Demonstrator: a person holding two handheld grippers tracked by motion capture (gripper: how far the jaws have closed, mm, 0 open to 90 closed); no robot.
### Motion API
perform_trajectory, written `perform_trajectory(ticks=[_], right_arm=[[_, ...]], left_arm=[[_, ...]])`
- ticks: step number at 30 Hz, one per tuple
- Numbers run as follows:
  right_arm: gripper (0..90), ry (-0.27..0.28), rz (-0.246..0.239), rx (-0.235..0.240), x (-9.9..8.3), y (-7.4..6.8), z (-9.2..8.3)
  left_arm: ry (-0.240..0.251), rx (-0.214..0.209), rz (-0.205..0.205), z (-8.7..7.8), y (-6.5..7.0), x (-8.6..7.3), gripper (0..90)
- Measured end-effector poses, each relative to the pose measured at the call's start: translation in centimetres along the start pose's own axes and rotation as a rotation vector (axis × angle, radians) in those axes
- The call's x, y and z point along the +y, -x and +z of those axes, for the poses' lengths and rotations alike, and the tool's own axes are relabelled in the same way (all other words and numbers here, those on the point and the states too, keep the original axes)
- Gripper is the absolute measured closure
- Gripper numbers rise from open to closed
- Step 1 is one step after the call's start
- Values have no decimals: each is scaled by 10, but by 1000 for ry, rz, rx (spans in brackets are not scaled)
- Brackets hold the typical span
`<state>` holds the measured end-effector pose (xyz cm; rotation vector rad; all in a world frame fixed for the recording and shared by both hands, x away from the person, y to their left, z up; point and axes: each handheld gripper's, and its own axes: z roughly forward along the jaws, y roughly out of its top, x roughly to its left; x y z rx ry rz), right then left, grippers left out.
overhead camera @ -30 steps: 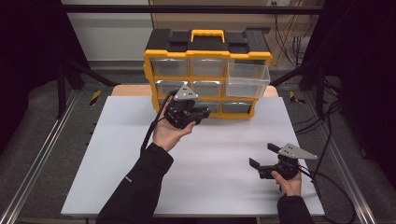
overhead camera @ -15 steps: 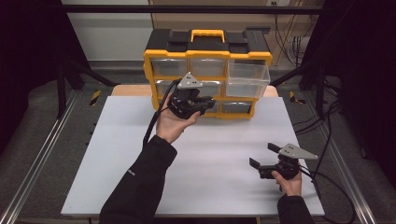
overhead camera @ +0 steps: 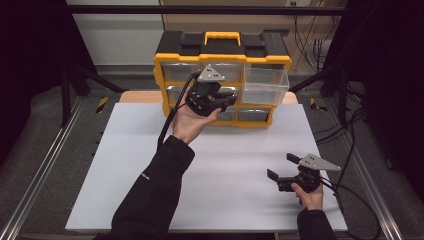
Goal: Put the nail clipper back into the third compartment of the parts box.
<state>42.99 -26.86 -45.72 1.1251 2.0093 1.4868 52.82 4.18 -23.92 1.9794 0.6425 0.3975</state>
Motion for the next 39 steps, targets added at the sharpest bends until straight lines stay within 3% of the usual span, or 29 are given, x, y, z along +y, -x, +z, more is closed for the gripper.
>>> perform_trajectory(ticks=[26, 39], right_arm=[[8, -1, -1, 5, 0, 0, 0], [7, -1, 4, 10, 0, 0, 0]], left_arm=[[33, 26, 32, 12, -3, 58, 789], [10, 34, 50, 37, -2, 80, 789]])
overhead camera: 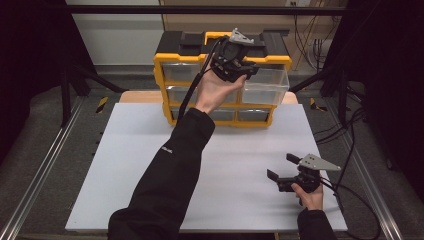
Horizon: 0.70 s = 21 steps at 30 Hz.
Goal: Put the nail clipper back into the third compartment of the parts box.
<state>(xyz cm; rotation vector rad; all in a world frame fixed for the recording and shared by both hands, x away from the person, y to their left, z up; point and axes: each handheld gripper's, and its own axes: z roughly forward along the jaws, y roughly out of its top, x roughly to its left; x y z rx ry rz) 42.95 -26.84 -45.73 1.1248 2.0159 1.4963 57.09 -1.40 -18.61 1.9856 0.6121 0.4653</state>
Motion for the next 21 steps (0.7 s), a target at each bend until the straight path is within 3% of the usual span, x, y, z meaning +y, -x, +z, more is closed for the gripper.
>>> perform_trajectory(ticks=[21], right_arm=[[7, 7, 1, -2, 0, 1, -1]], left_arm=[[-10, 6, -25, 32, -8, 11, 789]])
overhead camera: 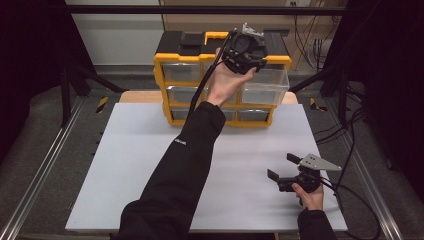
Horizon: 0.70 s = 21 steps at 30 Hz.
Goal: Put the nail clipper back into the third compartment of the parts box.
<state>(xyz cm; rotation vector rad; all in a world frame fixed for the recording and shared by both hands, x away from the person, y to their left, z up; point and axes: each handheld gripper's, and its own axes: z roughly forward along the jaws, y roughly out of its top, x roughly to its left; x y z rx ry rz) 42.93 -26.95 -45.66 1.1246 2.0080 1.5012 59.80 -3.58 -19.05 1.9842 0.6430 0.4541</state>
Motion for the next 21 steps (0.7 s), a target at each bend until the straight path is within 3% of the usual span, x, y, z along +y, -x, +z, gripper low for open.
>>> perform_trajectory(ticks=[21], right_arm=[[7, 3, -1, -1, 0, 1, 0]], left_arm=[[-37, -6, 19, 19, 0, -15, 789]])
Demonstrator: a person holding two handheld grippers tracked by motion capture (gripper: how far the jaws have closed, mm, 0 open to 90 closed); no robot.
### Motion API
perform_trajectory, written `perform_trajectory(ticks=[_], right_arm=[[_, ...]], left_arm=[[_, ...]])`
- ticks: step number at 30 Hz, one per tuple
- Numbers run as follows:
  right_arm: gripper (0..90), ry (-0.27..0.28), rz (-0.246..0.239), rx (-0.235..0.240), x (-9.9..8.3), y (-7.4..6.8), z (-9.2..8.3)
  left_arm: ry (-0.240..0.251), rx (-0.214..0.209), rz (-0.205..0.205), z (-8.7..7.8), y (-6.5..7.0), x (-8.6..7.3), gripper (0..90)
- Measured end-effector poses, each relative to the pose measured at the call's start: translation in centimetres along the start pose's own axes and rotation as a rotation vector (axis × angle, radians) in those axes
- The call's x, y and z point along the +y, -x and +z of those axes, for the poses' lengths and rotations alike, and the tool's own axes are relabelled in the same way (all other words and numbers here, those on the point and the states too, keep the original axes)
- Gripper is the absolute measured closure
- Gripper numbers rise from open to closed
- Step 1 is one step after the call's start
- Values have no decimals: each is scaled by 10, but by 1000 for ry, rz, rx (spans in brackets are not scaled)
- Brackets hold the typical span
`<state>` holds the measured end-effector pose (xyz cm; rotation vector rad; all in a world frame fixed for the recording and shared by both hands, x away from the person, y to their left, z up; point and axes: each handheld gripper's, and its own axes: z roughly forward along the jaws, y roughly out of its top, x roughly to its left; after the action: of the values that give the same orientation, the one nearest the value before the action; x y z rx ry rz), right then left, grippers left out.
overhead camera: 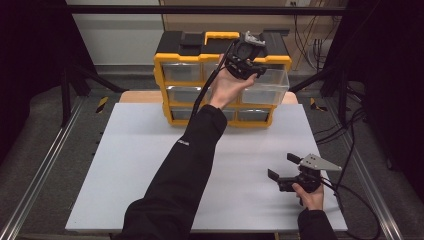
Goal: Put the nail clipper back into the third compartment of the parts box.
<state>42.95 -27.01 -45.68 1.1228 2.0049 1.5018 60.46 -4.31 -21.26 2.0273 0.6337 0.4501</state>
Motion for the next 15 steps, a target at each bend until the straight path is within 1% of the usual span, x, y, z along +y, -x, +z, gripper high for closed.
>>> perform_trajectory(ticks=[3, 7, 13, 15], right_arm=[[7, -3, 7, 2, 0, -1, 0], [7, 0, 0, 1, 0, 0, 0], [7, 2, -3, -1, 0, 0, 0], [7, -5, 9, -1, 0, -1, 0]], left_arm=[[-4, -4, 1, 1, 0, -2, 789], [-13, -6, 5, 3, 0, -6, 789], [-34, -7, -7, 8, -4, -13, 789], [-40, -5, -6, 9, -4, -15, 788]])
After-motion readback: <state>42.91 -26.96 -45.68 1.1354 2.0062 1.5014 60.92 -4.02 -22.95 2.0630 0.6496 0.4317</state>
